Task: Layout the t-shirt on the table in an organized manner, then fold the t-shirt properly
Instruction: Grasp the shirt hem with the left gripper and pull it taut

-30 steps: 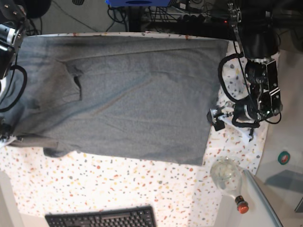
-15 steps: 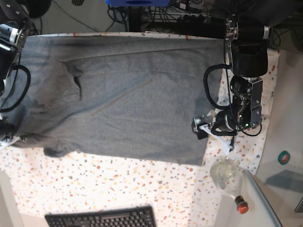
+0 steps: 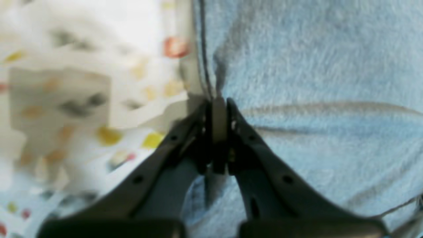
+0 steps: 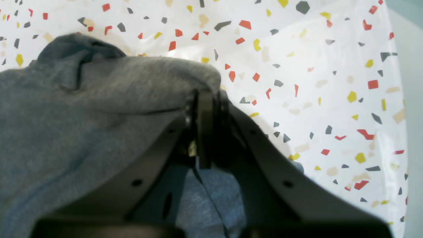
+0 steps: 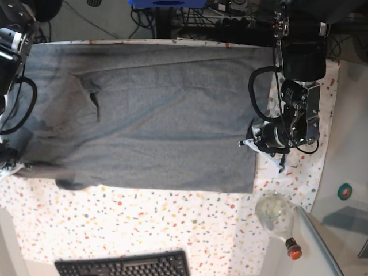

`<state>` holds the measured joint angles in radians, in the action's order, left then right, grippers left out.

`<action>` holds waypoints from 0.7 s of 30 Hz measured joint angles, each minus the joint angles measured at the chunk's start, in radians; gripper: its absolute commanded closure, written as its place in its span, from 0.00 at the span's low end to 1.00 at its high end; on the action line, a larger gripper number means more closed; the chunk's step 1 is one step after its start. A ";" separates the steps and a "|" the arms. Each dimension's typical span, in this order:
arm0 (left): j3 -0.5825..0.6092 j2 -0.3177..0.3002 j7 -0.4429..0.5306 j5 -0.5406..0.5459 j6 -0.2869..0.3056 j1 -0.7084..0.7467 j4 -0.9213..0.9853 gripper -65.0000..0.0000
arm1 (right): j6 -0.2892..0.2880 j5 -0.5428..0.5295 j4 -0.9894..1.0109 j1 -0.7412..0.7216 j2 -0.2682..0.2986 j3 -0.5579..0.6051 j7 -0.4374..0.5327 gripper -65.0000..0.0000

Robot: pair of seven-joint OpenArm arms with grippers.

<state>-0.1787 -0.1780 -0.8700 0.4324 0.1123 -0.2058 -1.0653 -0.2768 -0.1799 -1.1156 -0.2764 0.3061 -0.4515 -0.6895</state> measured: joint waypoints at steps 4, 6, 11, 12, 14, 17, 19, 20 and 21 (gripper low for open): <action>-0.105 -0.008 -0.160 -0.008 -0.006 0.057 -0.139 1.00 | 0.000 -0.006 0.000 0.001 -0.002 0.000 -0.004 1.00; -0.135 -0.011 -0.219 -0.005 -0.006 0.087 -0.232 1.00 | 0.000 -0.007 0.000 0.001 -0.002 0.000 -0.004 1.00; -0.158 0.001 -0.286 -0.002 -0.003 0.168 -0.338 1.00 | 0.000 -0.006 0.000 0.001 -0.002 0.000 -0.005 1.00; -0.162 0.014 -0.299 -0.007 -0.004 0.185 -0.338 1.00 | 0.000 -0.005 0.000 0.001 -0.002 0.000 -0.004 1.00; -0.160 0.032 -0.301 -0.008 -0.003 0.218 -0.338 1.00 | 0.000 -0.006 0.000 0.000 -0.004 0.000 -0.003 1.00; -0.160 0.044 -0.299 -0.008 -0.004 0.240 -0.338 1.00 | 0.000 -0.003 0.000 0.001 -0.004 0.000 -0.003 1.00; -0.160 0.043 -0.294 -0.004 -0.003 0.254 -0.338 1.00 | 0.000 -0.003 0.000 0.001 -0.004 0.000 -0.003 1.00; -0.161 0.043 -0.294 -0.005 -0.003 0.259 -0.338 0.96 | 0.000 -0.003 0.000 0.000 -0.005 0.000 -0.003 1.00; -0.161 0.044 -0.294 -0.005 -0.003 0.265 -0.338 0.82 | 0.000 -0.004 0.000 0.000 -0.005 0.000 -0.003 1.00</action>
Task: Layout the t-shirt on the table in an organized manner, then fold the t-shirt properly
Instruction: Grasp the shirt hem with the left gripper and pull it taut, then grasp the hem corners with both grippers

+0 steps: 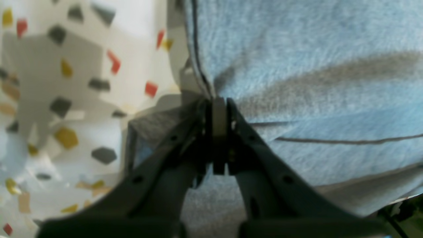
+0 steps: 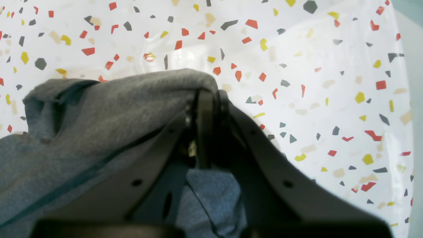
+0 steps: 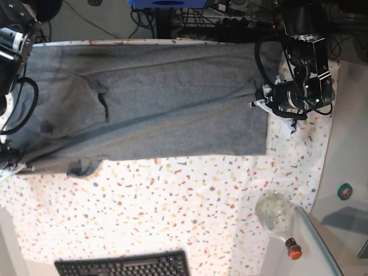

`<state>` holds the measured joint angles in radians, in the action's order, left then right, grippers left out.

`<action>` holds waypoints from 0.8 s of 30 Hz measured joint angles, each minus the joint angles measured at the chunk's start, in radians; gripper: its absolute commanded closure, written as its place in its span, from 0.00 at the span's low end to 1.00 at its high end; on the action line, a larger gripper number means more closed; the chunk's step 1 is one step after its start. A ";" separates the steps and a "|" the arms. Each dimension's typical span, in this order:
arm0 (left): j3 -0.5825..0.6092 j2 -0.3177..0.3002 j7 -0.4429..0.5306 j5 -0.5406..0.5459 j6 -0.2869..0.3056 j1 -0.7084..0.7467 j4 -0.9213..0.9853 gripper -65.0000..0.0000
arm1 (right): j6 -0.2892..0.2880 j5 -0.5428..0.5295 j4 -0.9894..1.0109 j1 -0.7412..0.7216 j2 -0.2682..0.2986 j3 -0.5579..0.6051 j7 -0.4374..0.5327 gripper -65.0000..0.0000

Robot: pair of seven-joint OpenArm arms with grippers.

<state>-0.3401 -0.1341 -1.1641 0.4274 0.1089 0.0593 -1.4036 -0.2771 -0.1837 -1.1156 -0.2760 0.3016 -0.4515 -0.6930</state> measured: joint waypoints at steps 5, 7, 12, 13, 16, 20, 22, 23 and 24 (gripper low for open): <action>-0.042 0.005 -0.002 0.002 0.003 0.013 -0.051 0.23 | 0.000 0.001 0.000 0.000 0.000 0.000 0.000 1.00; -0.068 -0.001 -0.001 -0.005 -0.003 0.023 -0.111 0.20 | 0.000 0.001 0.000 0.000 0.000 0.000 0.000 1.00; -0.079 -0.005 -0.005 -0.018 -0.003 -0.061 -0.099 0.20 | 0.000 0.000 0.000 0.000 0.000 0.001 0.002 1.00; -0.077 -0.006 -0.001 -0.013 -0.002 -0.096 -0.068 0.20 | 0.000 0.001 0.000 0.000 0.000 0.000 0.002 1.00; -0.077 -0.006 0.005 -0.008 0.000 -0.194 0.018 0.20 | 0.000 0.003 0.000 0.000 0.000 0.000 0.001 1.00; -0.076 -0.008 0.127 -0.011 0.000 -0.263 0.153 0.20 | 0.000 0.001 0.000 0.000 0.000 0.000 0.004 1.00; -0.075 -0.014 0.163 -0.007 0.000 -0.286 0.241 0.20 | 0.000 0.003 0.000 0.000 0.000 0.000 0.004 1.00; -0.073 -0.021 0.162 -0.011 0.000 -0.301 0.288 0.20 | 0.000 0.000 0.000 0.000 0.000 0.000 0.004 1.00; -0.058 -0.030 0.163 -0.017 -0.003 -0.312 0.330 0.20 | 0.000 0.002 0.000 0.000 0.001 0.000 0.003 1.00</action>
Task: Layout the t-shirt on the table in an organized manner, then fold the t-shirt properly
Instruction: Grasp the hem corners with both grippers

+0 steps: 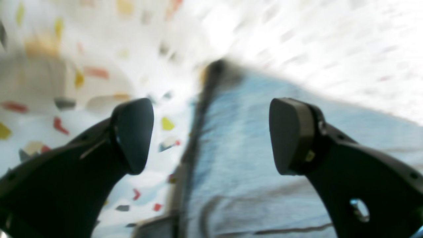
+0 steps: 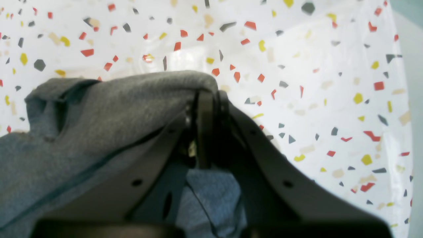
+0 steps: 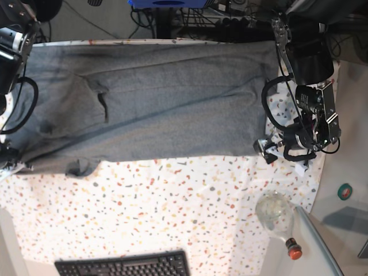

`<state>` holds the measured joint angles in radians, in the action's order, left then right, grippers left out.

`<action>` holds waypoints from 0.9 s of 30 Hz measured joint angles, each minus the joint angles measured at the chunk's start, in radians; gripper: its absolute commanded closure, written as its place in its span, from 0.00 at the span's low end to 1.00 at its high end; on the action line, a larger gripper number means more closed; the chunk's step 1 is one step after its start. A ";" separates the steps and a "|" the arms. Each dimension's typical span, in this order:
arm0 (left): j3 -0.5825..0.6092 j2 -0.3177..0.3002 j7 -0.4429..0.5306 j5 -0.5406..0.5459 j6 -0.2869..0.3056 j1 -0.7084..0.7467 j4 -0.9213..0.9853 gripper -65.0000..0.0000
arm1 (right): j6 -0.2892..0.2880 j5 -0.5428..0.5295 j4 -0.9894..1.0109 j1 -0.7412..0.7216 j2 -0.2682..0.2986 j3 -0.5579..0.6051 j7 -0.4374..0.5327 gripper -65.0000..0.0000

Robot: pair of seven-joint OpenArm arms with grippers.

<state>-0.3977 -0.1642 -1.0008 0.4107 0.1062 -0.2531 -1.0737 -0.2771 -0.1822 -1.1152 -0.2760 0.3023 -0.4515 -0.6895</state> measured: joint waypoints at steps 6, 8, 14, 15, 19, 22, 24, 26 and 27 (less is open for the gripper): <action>0.132 -0.022 0.146 0.011 0.000 -0.018 0.060 0.20 | 0.000 -0.001 0.000 0.000 0.000 0.000 0.000 1.00; 0.135 -0.019 0.168 0.011 0.008 -0.018 0.101 0.20 | 0.000 -0.001 0.000 0.000 0.000 0.000 0.000 1.00; 0.134 -0.029 0.217 0.029 0.020 -0.043 0.165 0.20 | 0.000 0.000 0.000 0.000 -0.001 0.000 0.000 1.00; 0.137 -0.027 0.240 0.029 0.022 -0.039 0.167 0.20 | 0.000 -0.001 0.000 0.000 0.000 0.000 0.000 1.00; 0.136 -0.024 0.249 0.028 0.022 -0.040 0.171 0.21 | 0.000 -0.001 0.000 0.000 0.001 0.000 0.000 1.00; 0.135 -0.024 0.249 0.028 0.022 -0.040 0.171 0.21 | 0.000 -0.001 0.000 0.000 0.000 0.000 0.001 1.00; 0.136 -0.023 0.250 0.024 0.021 -0.040 0.171 0.23 | 0.000 -0.001 0.000 0.000 0.000 0.000 0.000 1.00; 0.143 -0.022 0.259 0.015 0.007 -0.040 0.171 0.35 | 0.000 -0.001 0.000 0.000 0.000 0.000 0.000 1.00; 0.167 -0.026 0.268 0.009 0.005 -0.039 0.171 0.46 | 0.000 0.000 0.000 0.000 0.000 0.000 0.000 1.00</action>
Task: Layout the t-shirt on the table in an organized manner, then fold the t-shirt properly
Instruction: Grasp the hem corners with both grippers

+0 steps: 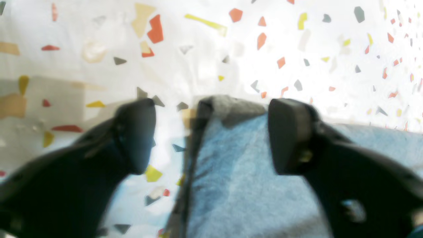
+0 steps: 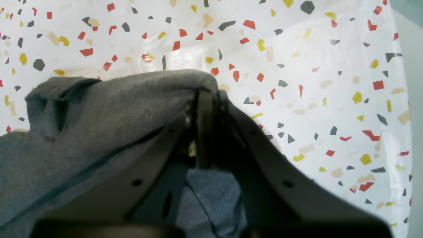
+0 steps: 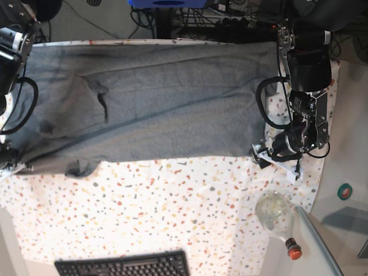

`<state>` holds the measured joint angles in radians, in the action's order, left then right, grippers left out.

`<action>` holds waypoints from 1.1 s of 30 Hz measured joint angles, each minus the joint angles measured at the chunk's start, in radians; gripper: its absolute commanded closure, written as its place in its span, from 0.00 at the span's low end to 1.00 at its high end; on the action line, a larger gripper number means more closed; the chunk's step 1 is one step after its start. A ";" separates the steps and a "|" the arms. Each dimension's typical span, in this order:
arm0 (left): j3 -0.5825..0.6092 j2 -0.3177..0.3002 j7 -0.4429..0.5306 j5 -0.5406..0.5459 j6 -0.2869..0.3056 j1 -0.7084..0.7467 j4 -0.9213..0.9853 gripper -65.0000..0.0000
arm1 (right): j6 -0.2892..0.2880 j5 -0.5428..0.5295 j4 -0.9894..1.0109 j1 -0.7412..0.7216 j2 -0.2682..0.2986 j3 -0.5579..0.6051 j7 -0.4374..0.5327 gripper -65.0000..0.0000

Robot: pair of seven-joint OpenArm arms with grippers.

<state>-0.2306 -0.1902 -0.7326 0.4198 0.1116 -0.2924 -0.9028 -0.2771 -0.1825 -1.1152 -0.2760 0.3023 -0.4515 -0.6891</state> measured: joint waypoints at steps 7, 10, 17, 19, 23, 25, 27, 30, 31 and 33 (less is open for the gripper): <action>0.102 0.013 0.054 0.005 -0.006 0.005 0.006 1.00 | 0.000 0.000 0.000 0.000 -0.001 0.000 0.000 1.00; 0.100 0.018 0.043 0.005 -0.006 -0.006 0.007 1.00 | 0.000 -0.001 0.000 0.000 -0.001 0.000 0.001 1.00; 0.098 0.015 -0.024 -0.002 -0.007 -0.095 0.013 1.00 | 0.000 0.003 0.088 -0.009 0.015 0.089 0.132 1.00; 0.098 0.015 -0.035 0.002 -0.006 -0.127 0.011 1.00 | 0.000 0.000 0.128 -0.014 0.023 0.150 0.179 1.00; 0.098 0.012 -0.037 0.000 -0.006 -0.146 -0.024 1.00 | 0.000 0.003 0.228 -0.057 0.033 0.200 0.297 1.00; 0.098 0.013 -0.048 -0.002 -0.007 -0.137 -0.078 1.00 | 0.000 0.000 0.261 -0.079 0.037 0.201 0.355 1.00; 0.098 0.012 -0.086 0.000 -0.006 -0.138 -0.130 1.00 | 0.000 0.003 0.266 -0.084 0.038 0.201 0.415 1.00; 0.097 0.012 -0.092 0.005 -0.006 -0.140 -0.182 1.00 | 0.000 0.003 0.269 -0.083 0.039 0.201 0.478 1.00; 0.097 0.013 -0.092 0.005 -0.006 -0.140 -0.190 1.00 | 0.000 0.003 0.271 -0.084 0.039 0.201 0.492 1.00; 0.097 0.013 -0.093 0.004 -0.006 -0.139 -0.193 1.00 | 0.000 0.003 0.271 -0.084 0.039 0.201 0.496 1.00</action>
<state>-0.1341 -0.1776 -0.8253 0.4236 0.1055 -0.4313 -1.0958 -0.2771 -0.1791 -0.8440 -0.3595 0.3408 -0.2501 -0.1936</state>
